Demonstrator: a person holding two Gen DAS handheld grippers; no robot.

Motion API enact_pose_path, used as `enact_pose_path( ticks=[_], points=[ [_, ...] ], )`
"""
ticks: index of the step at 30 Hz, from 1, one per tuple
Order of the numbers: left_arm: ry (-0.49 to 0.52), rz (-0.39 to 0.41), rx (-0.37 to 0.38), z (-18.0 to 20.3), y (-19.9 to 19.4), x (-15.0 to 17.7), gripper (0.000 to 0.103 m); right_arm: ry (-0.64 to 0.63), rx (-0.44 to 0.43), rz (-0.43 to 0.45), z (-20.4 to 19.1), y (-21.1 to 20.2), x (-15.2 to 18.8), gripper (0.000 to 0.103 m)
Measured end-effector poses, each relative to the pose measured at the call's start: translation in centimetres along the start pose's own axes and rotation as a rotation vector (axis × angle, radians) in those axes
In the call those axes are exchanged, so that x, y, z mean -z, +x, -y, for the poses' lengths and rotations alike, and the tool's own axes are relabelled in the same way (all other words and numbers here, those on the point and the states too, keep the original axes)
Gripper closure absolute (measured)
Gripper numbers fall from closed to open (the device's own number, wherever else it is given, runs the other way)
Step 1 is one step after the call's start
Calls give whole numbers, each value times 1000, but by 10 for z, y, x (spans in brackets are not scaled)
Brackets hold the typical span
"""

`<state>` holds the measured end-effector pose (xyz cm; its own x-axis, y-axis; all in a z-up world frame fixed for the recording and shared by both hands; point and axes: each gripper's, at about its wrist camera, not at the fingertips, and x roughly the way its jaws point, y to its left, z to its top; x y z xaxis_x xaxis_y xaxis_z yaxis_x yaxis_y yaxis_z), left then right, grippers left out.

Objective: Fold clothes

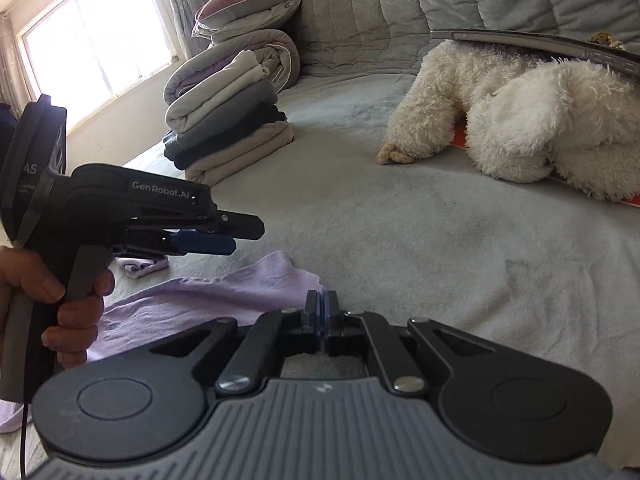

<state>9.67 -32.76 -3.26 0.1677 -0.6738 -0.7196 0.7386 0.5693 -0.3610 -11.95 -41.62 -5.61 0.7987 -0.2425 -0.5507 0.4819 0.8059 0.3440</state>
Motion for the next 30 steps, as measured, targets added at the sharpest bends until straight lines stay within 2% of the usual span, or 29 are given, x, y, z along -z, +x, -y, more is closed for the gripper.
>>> enact_pose_path(
  ticks=[7,11,12,13,14,17,23,26,30],
  points=[
    [90,-122,29,22,17,-6,61,43,-30,-31,7,3,0,101],
    [116,-111,25,29,17,-3,65,53,-33,-34,8,3,1,101],
    [123,-108,24,31,17,-2,69,55,-33,-35,8,3,1,101],
    [129,-104,23,33,17,-1,80,57,-33,-35,7,3,1,101],
    [136,-101,22,35,17,0,99,60,-33,-34,7,3,1,101],
    [155,-90,20,40,16,2,101,82,-35,-20,10,0,0,101],
    [108,95,61,53,9,1,101,134,-11,41,25,-10,-13,101],
    [86,138,68,60,16,0,101,164,7,72,35,-13,-22,101],
    [72,157,71,70,30,2,101,198,36,93,47,-16,-30,101]
  ],
)
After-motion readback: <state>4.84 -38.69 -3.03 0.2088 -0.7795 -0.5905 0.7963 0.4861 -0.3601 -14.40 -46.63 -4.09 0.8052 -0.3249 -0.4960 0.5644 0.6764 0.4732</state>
